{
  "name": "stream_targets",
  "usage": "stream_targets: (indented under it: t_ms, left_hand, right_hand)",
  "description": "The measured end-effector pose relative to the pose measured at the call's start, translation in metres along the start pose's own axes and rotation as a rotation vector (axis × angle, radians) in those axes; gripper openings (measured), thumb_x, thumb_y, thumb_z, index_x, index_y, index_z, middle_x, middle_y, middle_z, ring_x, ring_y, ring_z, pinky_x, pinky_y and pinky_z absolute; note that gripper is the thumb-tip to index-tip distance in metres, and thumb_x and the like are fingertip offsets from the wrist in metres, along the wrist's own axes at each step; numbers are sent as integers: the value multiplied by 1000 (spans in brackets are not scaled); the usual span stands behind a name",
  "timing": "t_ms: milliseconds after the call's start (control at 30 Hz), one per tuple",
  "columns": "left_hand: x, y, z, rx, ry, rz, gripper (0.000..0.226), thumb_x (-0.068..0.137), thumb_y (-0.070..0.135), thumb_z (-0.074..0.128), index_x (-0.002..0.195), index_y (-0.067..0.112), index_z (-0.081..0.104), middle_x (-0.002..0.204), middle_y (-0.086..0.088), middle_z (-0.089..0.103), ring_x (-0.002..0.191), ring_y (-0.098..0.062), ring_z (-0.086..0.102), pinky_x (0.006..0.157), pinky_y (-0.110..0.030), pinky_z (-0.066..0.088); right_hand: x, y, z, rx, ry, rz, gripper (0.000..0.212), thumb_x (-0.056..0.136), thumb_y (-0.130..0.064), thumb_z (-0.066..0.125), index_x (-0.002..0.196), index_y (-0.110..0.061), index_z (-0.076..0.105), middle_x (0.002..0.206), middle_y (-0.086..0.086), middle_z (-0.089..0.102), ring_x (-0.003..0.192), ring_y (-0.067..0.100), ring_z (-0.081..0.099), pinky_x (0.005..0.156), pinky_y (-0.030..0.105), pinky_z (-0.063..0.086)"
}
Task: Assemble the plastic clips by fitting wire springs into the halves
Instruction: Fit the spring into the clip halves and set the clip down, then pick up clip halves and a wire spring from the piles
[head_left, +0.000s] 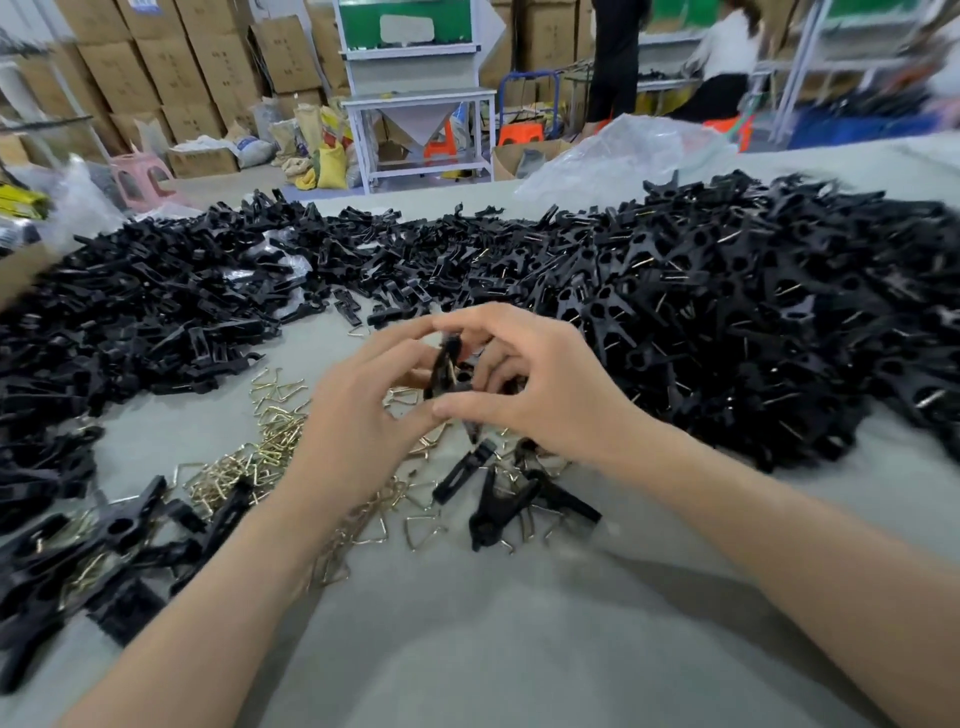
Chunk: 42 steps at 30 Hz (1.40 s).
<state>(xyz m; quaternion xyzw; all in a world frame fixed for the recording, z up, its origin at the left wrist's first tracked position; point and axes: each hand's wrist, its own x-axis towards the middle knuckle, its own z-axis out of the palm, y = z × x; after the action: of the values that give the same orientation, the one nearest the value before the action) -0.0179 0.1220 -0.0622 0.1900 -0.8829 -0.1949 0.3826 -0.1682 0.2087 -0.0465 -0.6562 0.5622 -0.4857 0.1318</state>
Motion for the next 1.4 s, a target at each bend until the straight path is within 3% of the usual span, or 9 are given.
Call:
stream_targets:
  t_ms: [133, 333, 467, 567, 700, 867, 1067, 1267, 1400]
  left_hand:
    - [1, -1, -3, 21, -46, -19, 34, 77, 46, 65, 94, 17, 68, 127, 19, 53, 101, 21, 49, 88, 0, 35]
    - [3, -35, -28, 483, -263, -542, 86, 78, 68, 54, 150, 28, 28, 155, -1, 28, 139, -25, 32, 112, -48, 31]
    - [-2, -44, -30, 547, -396, -675, 59, 88, 57, 54, 138, 27, 48, 139, -12, 50, 122, -30, 49, 101, -45, 42]
    - [-1, -42, -27, 481, -261, -585, 20, 89, 38, 65, 104, 27, 69, 112, -2, 64, 93, -21, 54, 87, -38, 47]
    - [0, -43, -23, 447, -197, -583, 6, 89, 26, 67, 88, 28, 62, 102, 4, 65, 86, -16, 52, 77, -31, 43]
    - [-1, -47, -20, 290, -60, -650, 25, 89, 5, 60, 85, 30, 60, 103, 6, 65, 86, -16, 58, 81, -32, 47]
    - [0, -53, -22, 288, 138, -650, 32, 82, -4, 53, 91, 24, 64, 82, 8, 61, 75, -13, 55, 63, -26, 35]
    - [-6, -69, -37, 265, 257, -777, 28, 88, 2, 48, 103, 16, 67, 100, -2, 69, 88, -18, 57, 66, -19, 31]
    - [-6, -68, -34, 283, 224, -731, 32, 86, 0, 49, 103, 19, 68, 104, -1, 69, 98, -19, 60, 77, -19, 37]
  right_hand:
    - [1, -14, -5, -108, 73, -27, 45, 74, -19, 80, 115, -6, 66, 87, 5, 64, 73, 17, 64, 71, 28, 56]
    - [43, -12, -95, -319, 428, -16, 38, 79, -5, 73, 113, -9, 56, 97, -6, 57, 78, -6, 59, 75, 8, 49]
    - [73, 29, -169, -926, 290, 447, 43, 82, -20, 72, 118, -2, 57, 120, 19, 58, 112, 32, 53, 97, 39, 42]
    - [65, 49, -170, -1018, 240, 747, 52, 84, -33, 69, 125, -5, 55, 131, 23, 47, 125, 43, 39, 103, 53, 37]
    - [75, 41, -125, -1018, 390, 427, 40, 86, -29, 63, 121, -11, 59, 130, 21, 48, 128, 41, 33, 102, 51, 32]
    - [113, 21, -22, -625, 58, 155, 25, 91, -18, 59, 114, -10, 65, 113, 11, 66, 102, 23, 59, 90, 29, 45]
    - [155, 30, 90, -556, -337, 95, 36, 95, -19, 52, 131, -15, 53, 121, 7, 55, 115, 23, 49, 86, 27, 36]
    - [203, 29, 160, -427, -428, 106, 46, 97, -10, 45, 142, -22, 39, 142, 15, 37, 112, 32, 52, 91, 39, 47]
    - [212, 40, 189, -519, -414, 50, 40, 94, -16, 55, 133, -21, 47, 127, 12, 49, 107, 28, 51, 83, 34, 41]
